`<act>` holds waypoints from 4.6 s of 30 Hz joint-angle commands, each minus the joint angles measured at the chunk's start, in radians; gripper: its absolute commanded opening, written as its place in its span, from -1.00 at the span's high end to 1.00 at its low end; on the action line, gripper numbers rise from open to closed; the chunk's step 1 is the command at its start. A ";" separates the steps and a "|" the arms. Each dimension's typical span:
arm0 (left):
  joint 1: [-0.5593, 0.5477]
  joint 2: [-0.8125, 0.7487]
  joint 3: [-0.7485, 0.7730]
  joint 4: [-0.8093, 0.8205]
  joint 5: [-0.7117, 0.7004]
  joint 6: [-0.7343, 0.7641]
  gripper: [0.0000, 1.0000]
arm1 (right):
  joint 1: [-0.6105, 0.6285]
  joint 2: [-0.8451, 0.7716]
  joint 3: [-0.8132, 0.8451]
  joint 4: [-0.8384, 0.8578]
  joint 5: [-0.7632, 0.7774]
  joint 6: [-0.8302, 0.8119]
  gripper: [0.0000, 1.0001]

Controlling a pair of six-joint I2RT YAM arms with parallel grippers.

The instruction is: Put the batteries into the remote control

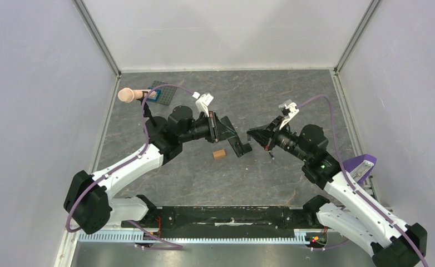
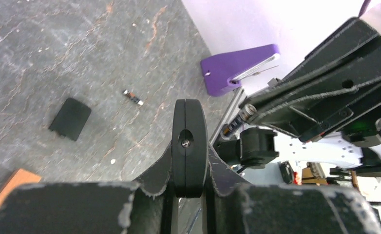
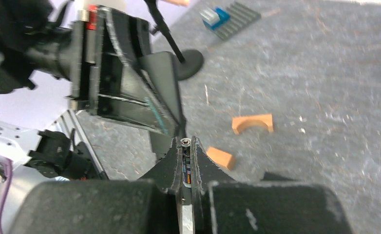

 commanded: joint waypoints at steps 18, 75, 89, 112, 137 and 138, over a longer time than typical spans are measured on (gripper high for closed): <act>0.001 0.018 0.128 0.188 0.096 -0.227 0.96 | 0.011 -0.035 0.063 0.107 -0.217 -0.042 1.00; 0.001 0.038 0.099 0.297 0.086 -0.264 0.96 | 0.024 0.053 0.214 -0.114 -0.172 -0.075 0.43; 0.001 0.039 0.093 0.296 0.082 -0.256 0.96 | 0.024 0.055 0.278 -0.134 -0.113 -0.056 0.19; 0.000 -0.014 0.061 0.352 -0.046 -0.256 0.96 | 0.024 -0.080 0.128 -0.119 0.179 0.573 -0.96; -0.001 -0.025 0.015 0.427 -0.053 -0.304 0.96 | 0.039 0.023 0.041 0.068 0.101 0.795 -0.70; -0.001 -0.025 0.015 0.428 -0.051 -0.303 0.96 | 0.041 0.025 0.043 0.067 0.101 0.793 -0.68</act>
